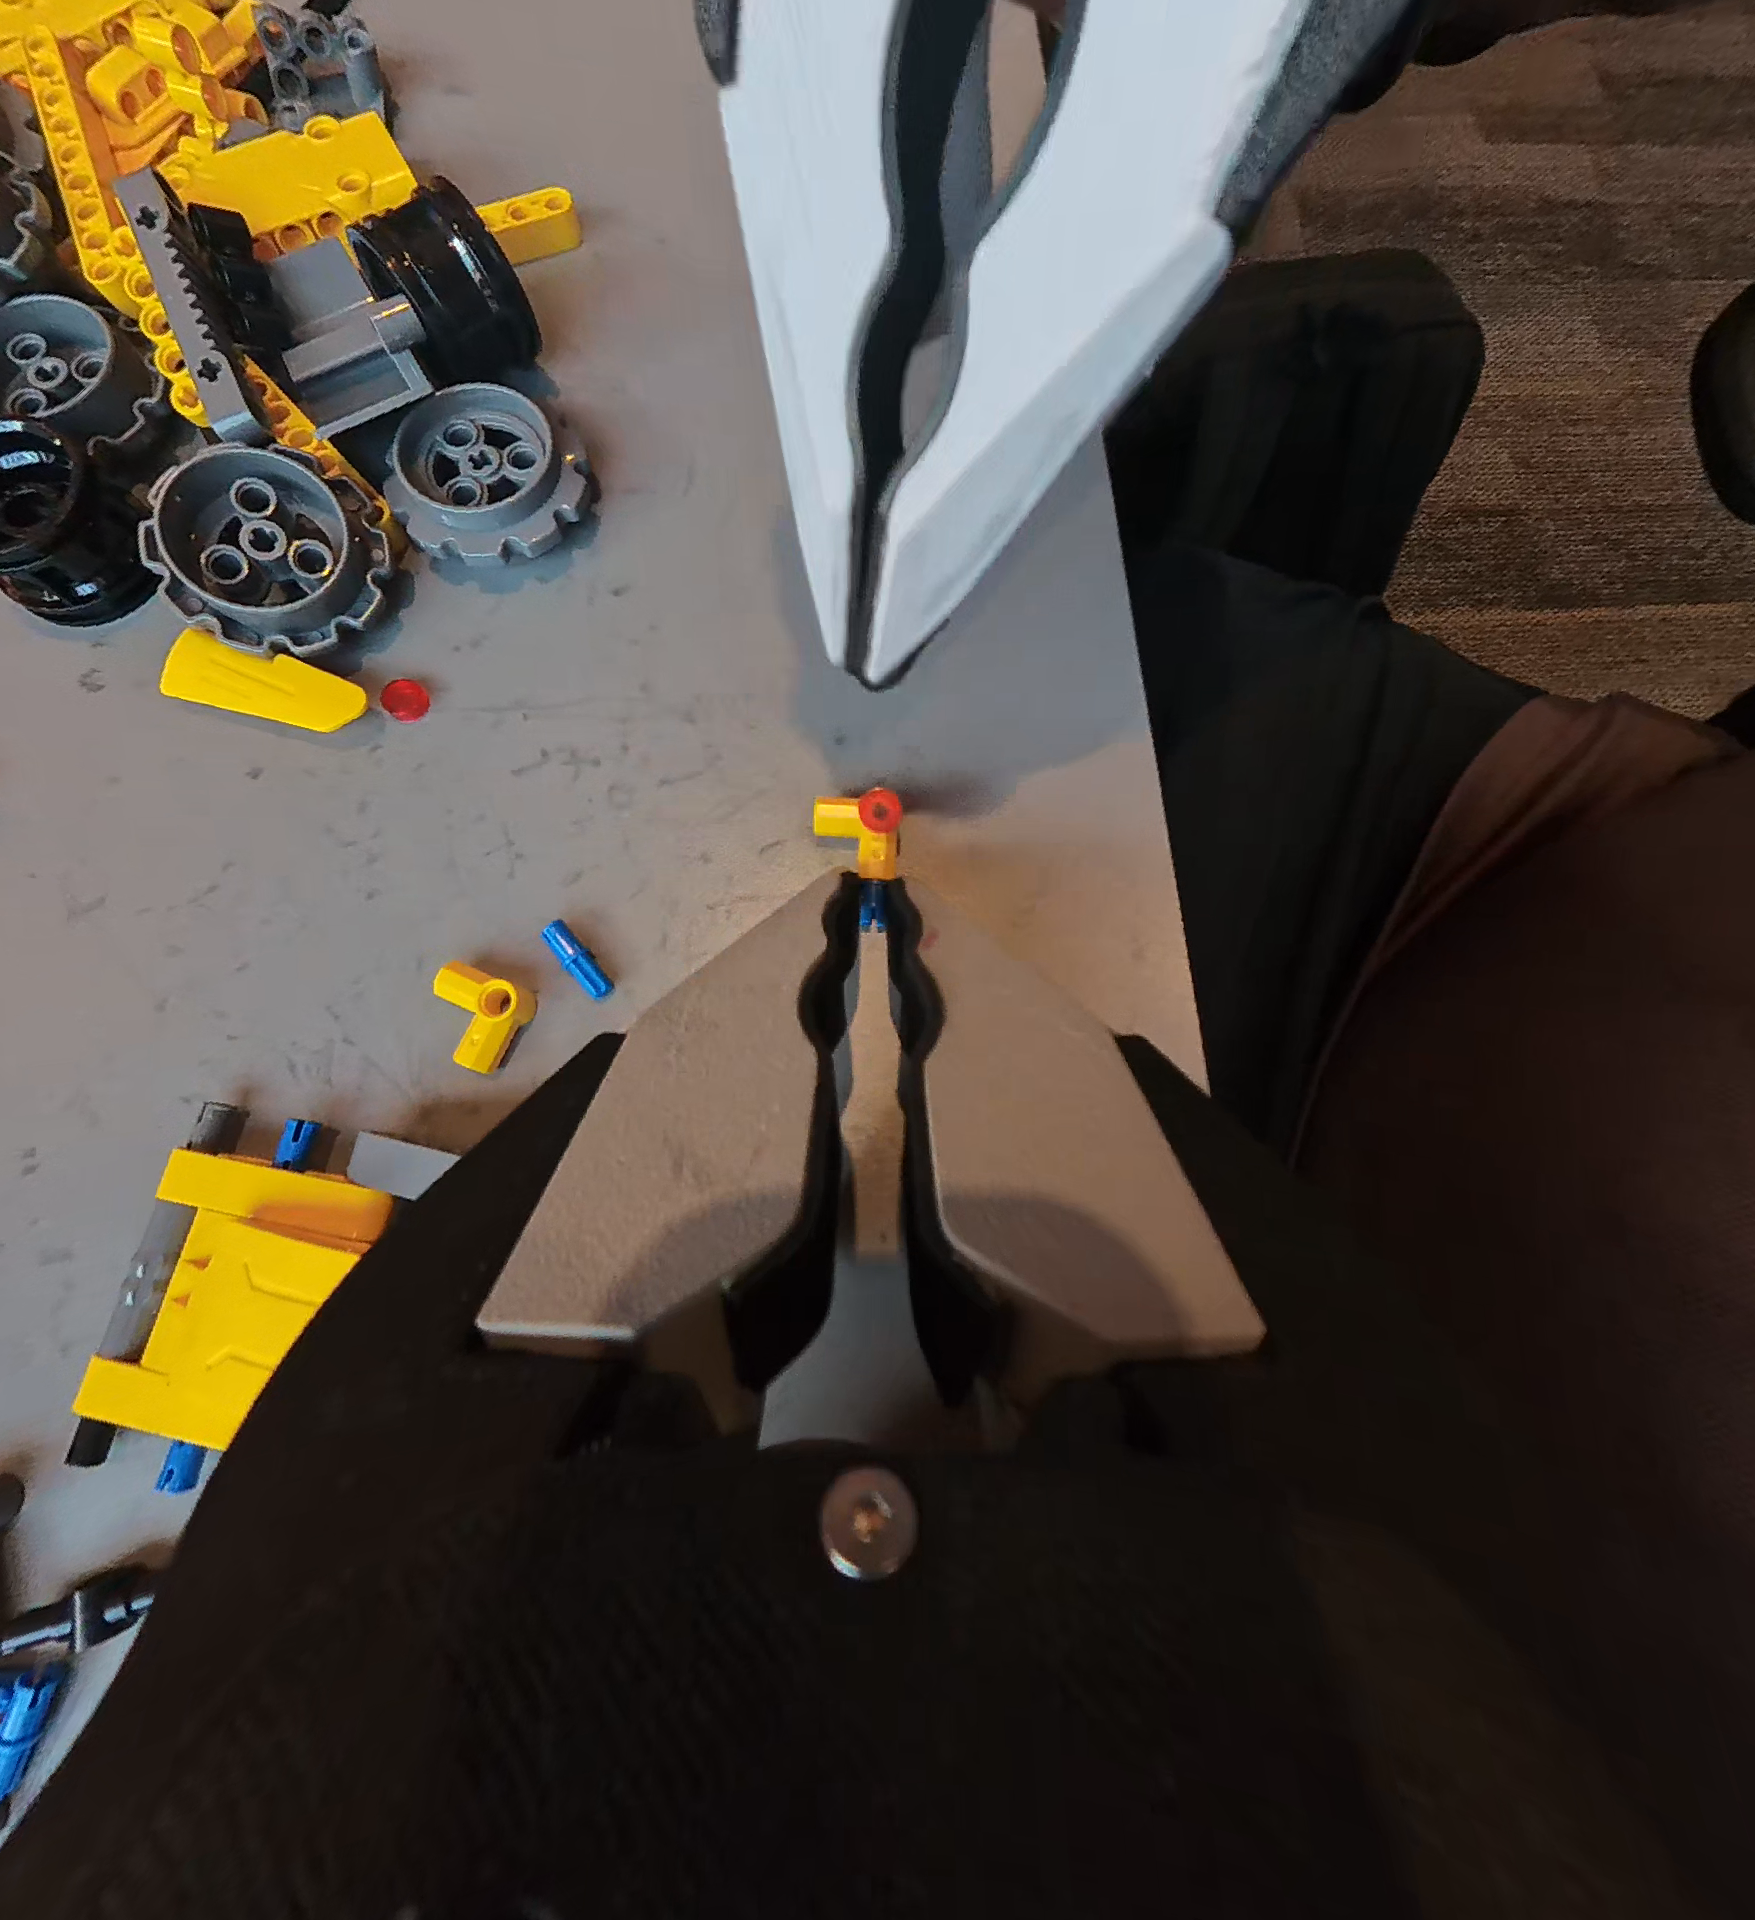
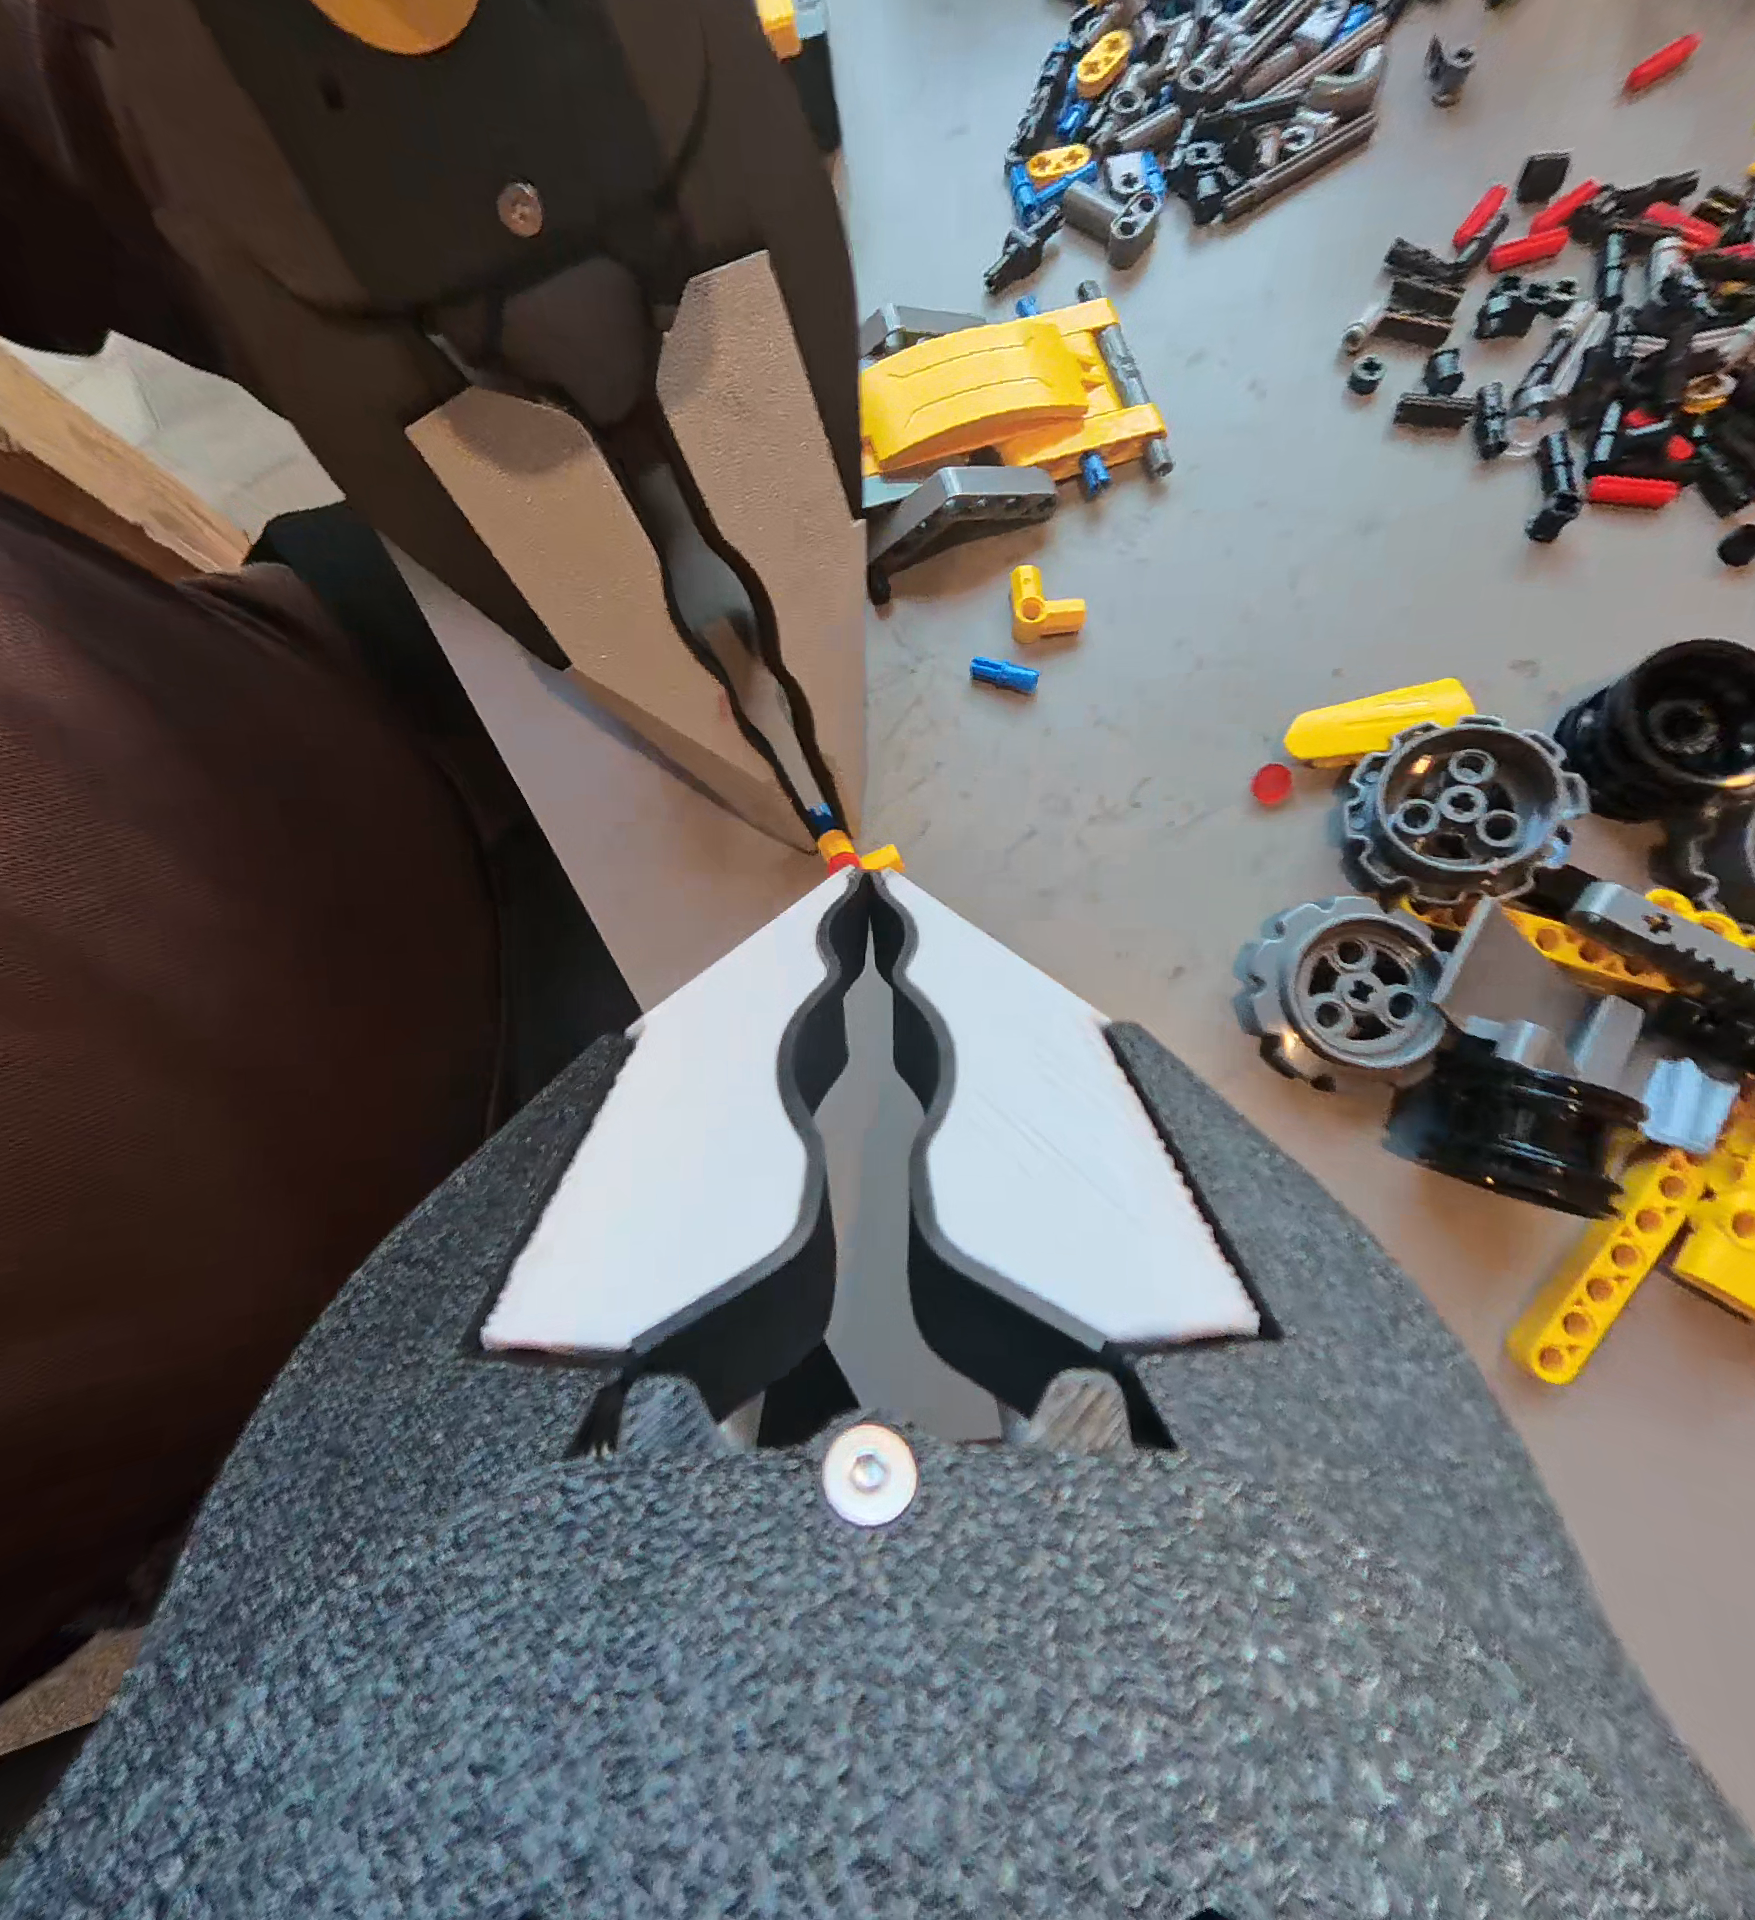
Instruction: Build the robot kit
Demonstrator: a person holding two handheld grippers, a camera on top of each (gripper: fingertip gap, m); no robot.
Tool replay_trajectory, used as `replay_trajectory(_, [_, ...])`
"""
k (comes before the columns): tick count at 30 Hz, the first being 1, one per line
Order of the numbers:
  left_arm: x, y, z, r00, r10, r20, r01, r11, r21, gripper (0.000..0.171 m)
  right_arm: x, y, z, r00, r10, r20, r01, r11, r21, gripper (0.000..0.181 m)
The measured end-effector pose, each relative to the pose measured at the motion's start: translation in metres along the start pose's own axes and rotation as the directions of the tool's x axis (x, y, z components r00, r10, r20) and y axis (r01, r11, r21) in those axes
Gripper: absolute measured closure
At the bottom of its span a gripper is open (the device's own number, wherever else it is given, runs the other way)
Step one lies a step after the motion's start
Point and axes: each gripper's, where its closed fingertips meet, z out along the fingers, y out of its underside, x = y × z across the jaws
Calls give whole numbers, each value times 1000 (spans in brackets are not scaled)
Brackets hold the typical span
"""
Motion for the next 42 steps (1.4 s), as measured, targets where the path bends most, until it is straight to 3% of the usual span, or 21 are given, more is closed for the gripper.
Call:
replay_trajectory(5, [0, 0, 0, 1000, 2, 5, -2, 1000, -2, 170, 0, 9, 18, 995, -85, -49, 79, 992, -99, 181])
replay_trajectory(15, [-1, 1, -1, 1000, -1, 9, 1, 1000, -2, 170, -4, 0, 19, 998, -64, -10, 63, 995, -79, 181])
replay_trajectory(21, [-1, 0, 0, 1000, 0, 10, 0, 1000, -2, 170, -3, 7, 22, 995, -98, -16, 95, 987, -130, 181])
replay_trajectory(31, [-1, 0, 0, 1000, -10, 11, 10, 1000, -2, 170, -2, 7, 24, 999, -35, -19, 34, 998, -51, 181])
replay_trajectory(35, [-1, 0, 0, 999, -15, 29, 15, 1000, -2, 170, -3, 7, 22, 999, 34, -20, -33, 999, 42, 181])
replay_trajectory(42, [5, 1, 0, 999, -4, 51, 5, 1000, -17, 170, -13, -3, 6, 983, 161, 93, -177, 963, 205, 171])
